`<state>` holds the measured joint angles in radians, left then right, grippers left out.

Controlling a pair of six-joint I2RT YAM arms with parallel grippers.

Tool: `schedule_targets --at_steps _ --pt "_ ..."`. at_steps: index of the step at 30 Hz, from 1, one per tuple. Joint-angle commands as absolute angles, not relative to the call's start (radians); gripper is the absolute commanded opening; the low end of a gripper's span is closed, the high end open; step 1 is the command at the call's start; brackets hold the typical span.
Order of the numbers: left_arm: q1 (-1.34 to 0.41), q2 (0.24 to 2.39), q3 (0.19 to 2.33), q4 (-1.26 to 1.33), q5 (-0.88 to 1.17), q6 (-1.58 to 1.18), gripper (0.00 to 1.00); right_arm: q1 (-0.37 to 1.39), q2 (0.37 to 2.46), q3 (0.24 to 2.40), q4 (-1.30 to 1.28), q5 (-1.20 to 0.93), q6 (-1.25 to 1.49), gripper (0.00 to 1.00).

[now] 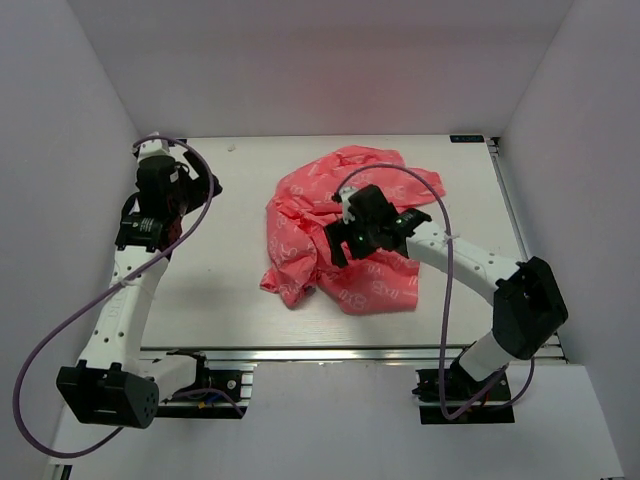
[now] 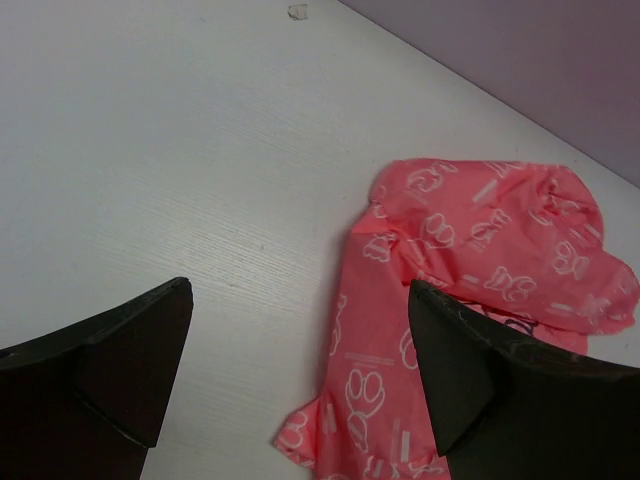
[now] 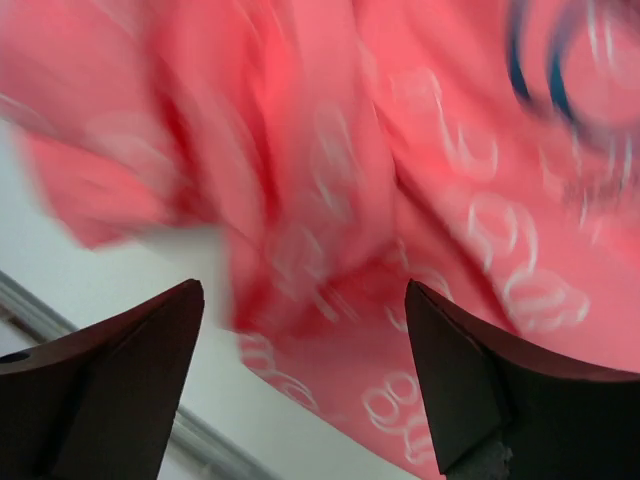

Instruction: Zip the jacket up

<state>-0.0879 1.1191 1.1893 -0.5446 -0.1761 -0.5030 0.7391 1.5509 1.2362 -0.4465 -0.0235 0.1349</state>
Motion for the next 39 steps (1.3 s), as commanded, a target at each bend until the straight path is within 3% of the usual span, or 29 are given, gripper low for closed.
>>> schedule_targets --at_steps 1,8,15,19,23,29,39 --pt "-0.084 1.141 1.247 -0.580 -0.141 -0.468 0.98 0.729 1.392 1.197 -0.394 -0.072 0.218 0.89" --pt "-0.092 1.264 1.240 -0.566 0.300 -0.356 0.98 0.715 1.275 1.238 -0.504 0.037 0.168 0.89" --pt "-0.150 1.198 1.051 -0.661 0.347 -0.331 0.98 0.735 1.296 1.189 -0.673 -0.098 0.012 0.89" --pt "-0.265 1.123 0.947 -0.649 0.451 -0.359 0.98 0.825 1.313 1.091 -0.654 -0.046 0.023 0.89" --pt "-0.492 1.031 0.840 -0.628 0.404 -0.417 0.98 0.903 1.321 0.973 -0.548 -0.052 0.058 0.89" --pt "-0.563 1.014 0.749 -0.591 0.307 -0.442 0.98 0.910 1.318 0.819 -0.359 -0.006 0.122 0.89" --pt "-0.630 1.245 0.807 -0.408 0.028 -0.445 0.96 0.908 1.330 0.641 -0.163 0.127 0.207 0.89"
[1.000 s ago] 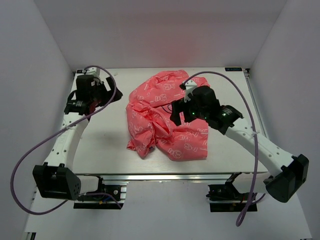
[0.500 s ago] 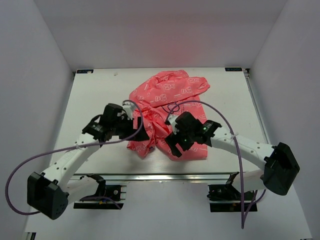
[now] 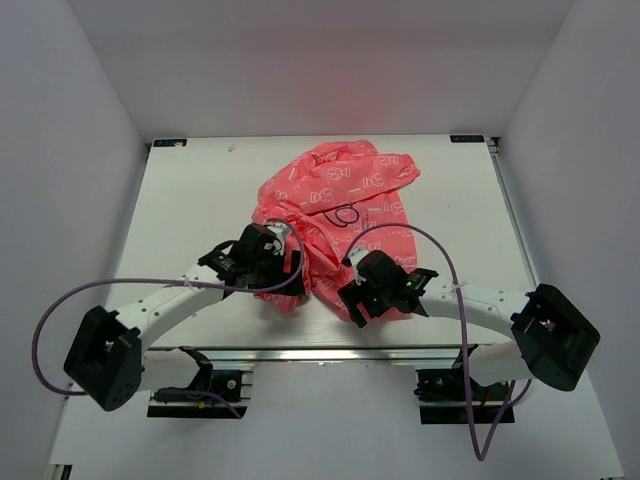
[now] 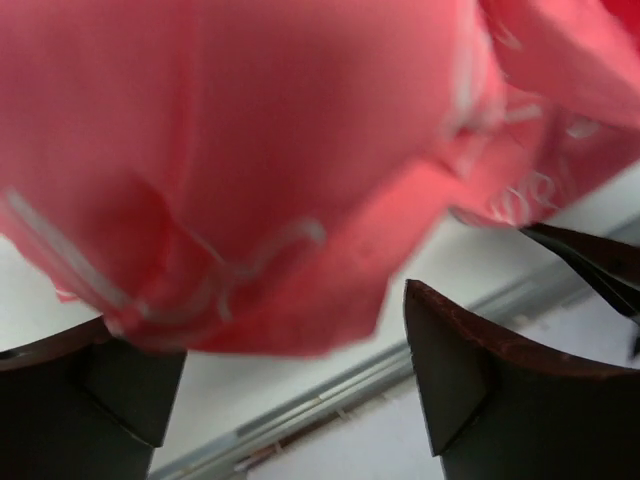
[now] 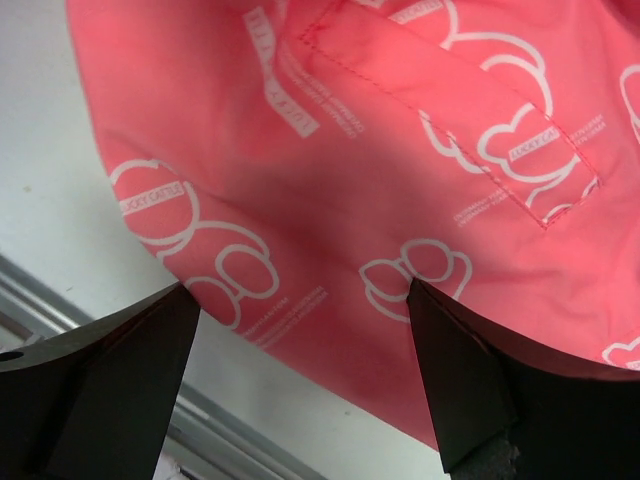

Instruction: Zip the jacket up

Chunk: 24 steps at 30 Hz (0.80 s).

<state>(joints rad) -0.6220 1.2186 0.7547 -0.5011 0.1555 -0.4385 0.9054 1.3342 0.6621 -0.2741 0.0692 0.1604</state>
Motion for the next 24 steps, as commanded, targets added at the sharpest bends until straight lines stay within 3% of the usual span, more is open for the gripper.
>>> schedule_targets --at_steps 1,2,3,4,6,8,16,24 --pt "-0.630 1.262 0.821 -0.408 0.014 -0.446 0.90 0.907 1.348 0.644 -0.163 0.147 0.215 0.89" --pt "-0.630 1.297 0.834 -0.411 -0.003 -0.448 0.82 0.907 1.354 0.650 -0.166 0.165 0.222 0.85" --pt "-0.630 1.321 0.854 -0.407 -0.021 -0.436 0.58 0.904 1.358 0.656 -0.161 0.216 0.235 0.75" --pt "-0.630 1.321 0.862 -0.407 -0.028 -0.436 0.41 0.904 1.356 0.660 -0.157 0.216 0.241 0.75" --pt "-0.630 1.330 0.883 -0.417 -0.054 -0.437 0.00 0.896 1.324 0.676 -0.158 0.261 0.268 0.31" --pt "-0.630 1.309 0.925 -0.425 -0.089 -0.446 0.00 0.893 1.287 0.701 -0.146 0.335 0.282 0.00" --pt "-0.630 1.025 1.090 -0.319 -0.129 -0.376 0.00 0.890 1.034 0.900 -0.100 0.511 0.129 0.00" --pt "-0.630 0.948 1.377 -0.117 -0.069 -0.289 0.00 0.890 0.842 1.179 0.057 0.557 -0.109 0.00"
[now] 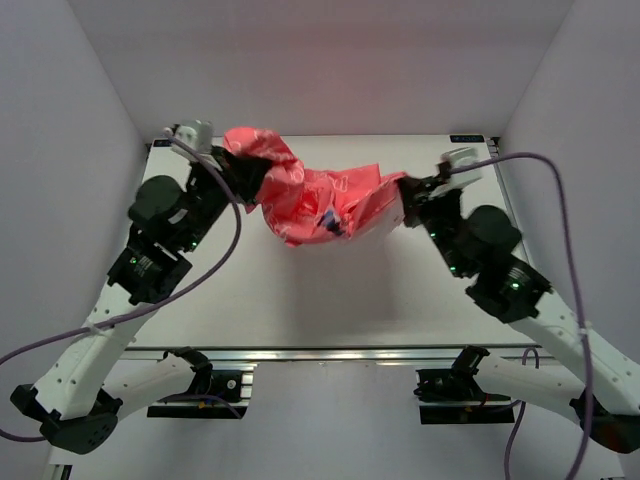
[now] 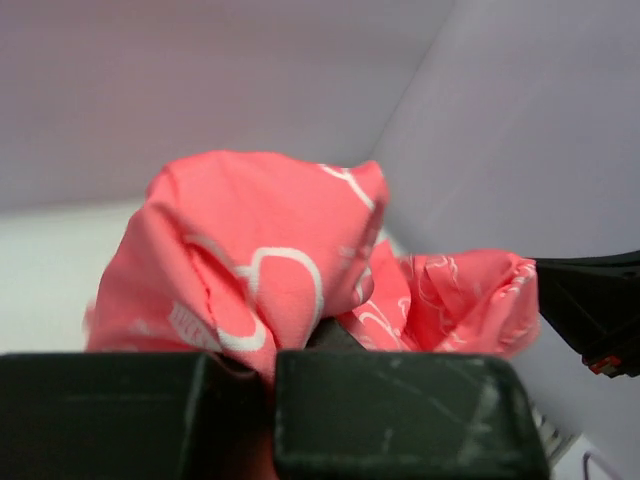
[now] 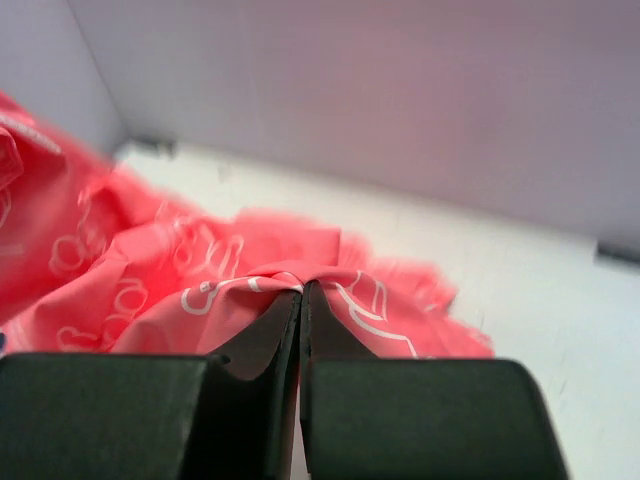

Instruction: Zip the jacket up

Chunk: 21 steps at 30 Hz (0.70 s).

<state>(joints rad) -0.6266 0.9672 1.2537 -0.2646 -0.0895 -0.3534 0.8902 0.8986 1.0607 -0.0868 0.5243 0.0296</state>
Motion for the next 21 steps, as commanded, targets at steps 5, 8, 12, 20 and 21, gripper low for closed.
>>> schedule_targets --at_steps 5,8,12,20,21 --pt "-0.629 1.044 1.635 -0.015 0.060 -0.241 0.00 0.888 0.824 1.357 0.106 0.506 -0.254 0.00" --pt "-0.630 1.127 1.865 -0.052 0.042 -0.204 0.00 0.890 0.859 1.480 0.086 0.549 -0.325 0.00" --pt "-0.630 1.248 1.983 -0.020 -0.101 -0.141 0.00 0.890 0.916 1.523 0.155 0.737 -0.414 0.00" --pt "-0.579 1.521 2.039 -0.129 -0.540 -0.124 0.00 0.705 1.136 1.497 -0.061 0.799 -0.263 0.00" --pt "-0.531 1.548 2.037 -0.156 -0.511 -0.209 0.00 0.554 1.159 1.503 -0.142 0.696 -0.162 0.00"
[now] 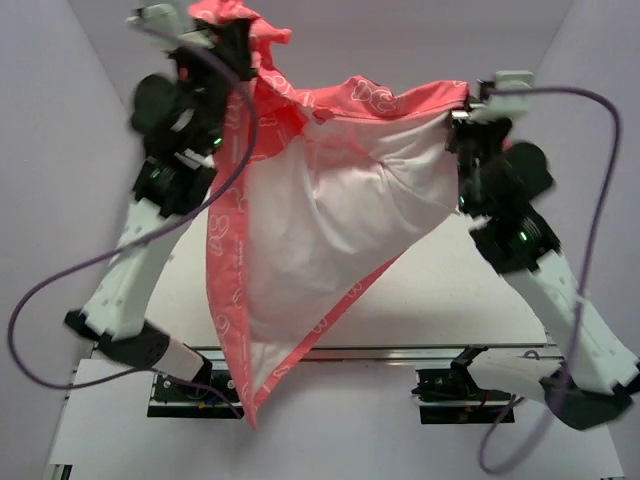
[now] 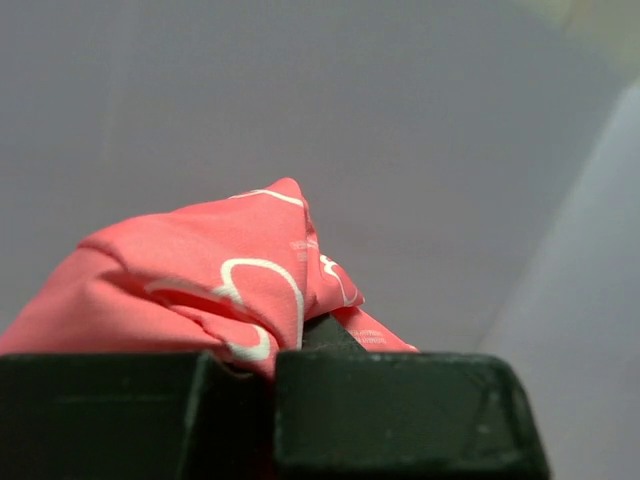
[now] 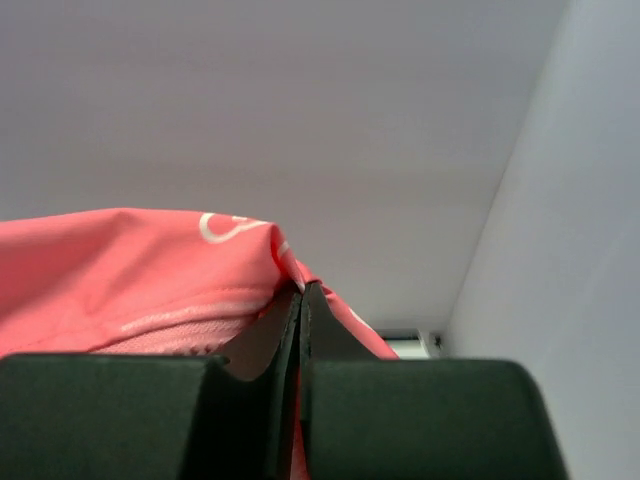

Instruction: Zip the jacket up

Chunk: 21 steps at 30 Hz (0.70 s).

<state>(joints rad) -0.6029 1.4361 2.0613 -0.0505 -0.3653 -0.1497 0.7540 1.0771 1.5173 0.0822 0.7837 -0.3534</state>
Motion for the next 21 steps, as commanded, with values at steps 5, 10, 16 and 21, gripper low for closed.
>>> schedule_targets --at_steps 5,10,16,21 --pt "-0.293 1.714 1.847 -0.155 -0.324 -0.394 0.00 0.430 1.259 1.258 -0.178 0.318 0.009 0.00" --pt "-0.259 1.954 1.808 -0.155 -0.293 -0.451 0.00 0.423 1.491 1.192 -0.259 -0.108 0.086 0.01" --pt "-0.195 2.219 2.008 -0.278 -0.223 -0.486 0.17 0.422 1.599 1.160 -0.293 -0.261 0.138 0.89" --pt "-0.164 2.211 1.999 -0.279 -0.196 -0.491 0.78 0.423 1.588 1.175 -0.353 -0.181 0.144 0.89"
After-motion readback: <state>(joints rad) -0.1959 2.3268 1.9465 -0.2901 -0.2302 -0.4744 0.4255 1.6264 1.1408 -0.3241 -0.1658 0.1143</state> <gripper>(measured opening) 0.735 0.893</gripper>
